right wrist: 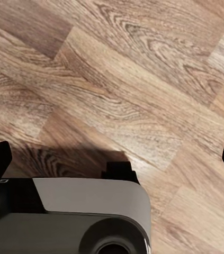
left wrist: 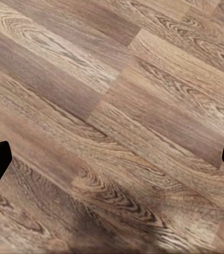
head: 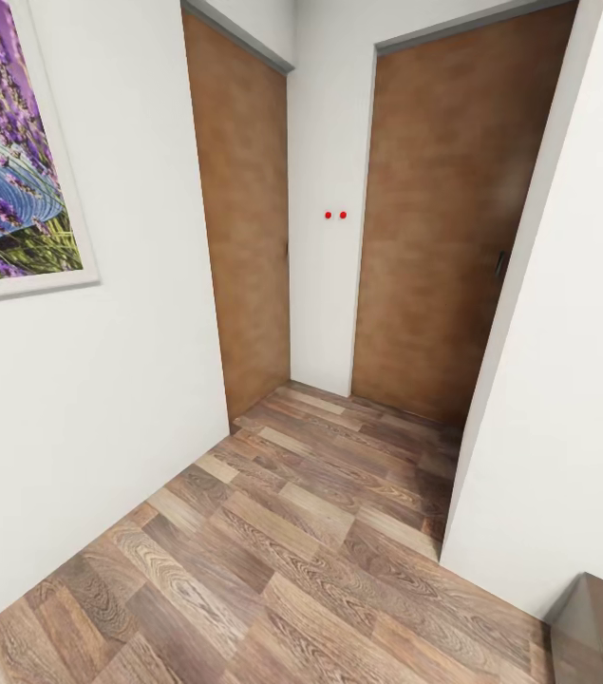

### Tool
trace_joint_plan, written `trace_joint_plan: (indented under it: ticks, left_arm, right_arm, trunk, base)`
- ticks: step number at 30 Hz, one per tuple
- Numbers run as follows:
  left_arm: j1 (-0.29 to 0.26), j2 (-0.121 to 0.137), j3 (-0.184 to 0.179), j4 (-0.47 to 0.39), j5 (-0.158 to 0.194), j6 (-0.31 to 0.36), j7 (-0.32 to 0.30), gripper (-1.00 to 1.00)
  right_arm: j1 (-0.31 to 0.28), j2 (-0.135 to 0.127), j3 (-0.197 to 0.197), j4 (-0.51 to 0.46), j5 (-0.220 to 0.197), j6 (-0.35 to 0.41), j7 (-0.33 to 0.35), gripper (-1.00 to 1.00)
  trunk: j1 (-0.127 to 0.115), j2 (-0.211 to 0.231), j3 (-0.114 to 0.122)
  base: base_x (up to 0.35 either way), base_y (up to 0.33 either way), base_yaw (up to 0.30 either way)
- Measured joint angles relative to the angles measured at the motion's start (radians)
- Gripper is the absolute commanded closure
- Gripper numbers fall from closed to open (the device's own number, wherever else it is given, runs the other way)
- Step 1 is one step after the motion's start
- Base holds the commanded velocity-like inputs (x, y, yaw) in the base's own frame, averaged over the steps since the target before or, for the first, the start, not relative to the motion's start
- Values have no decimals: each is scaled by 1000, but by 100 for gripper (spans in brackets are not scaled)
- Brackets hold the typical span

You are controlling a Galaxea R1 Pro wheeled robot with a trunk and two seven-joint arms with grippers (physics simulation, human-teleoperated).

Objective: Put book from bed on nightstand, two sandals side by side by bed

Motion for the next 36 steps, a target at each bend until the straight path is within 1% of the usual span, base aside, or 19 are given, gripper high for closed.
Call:
trace_joint_plan:
  ticks: [7,36]
  left_arm:
    - [0,0,0,1,-1,0,0,-100]
    - [0,0,-2,2,-2,0,0,-100]
  right_arm:
    - [0,0,0,0,0,0,0,-100]
    - [0,1,0,1,-1,0,0,-100]
  trunk:
    - [0,0,0]
    - [0,0,0]
  base:
    - [0,0,-198]
    - [0,0,-285]
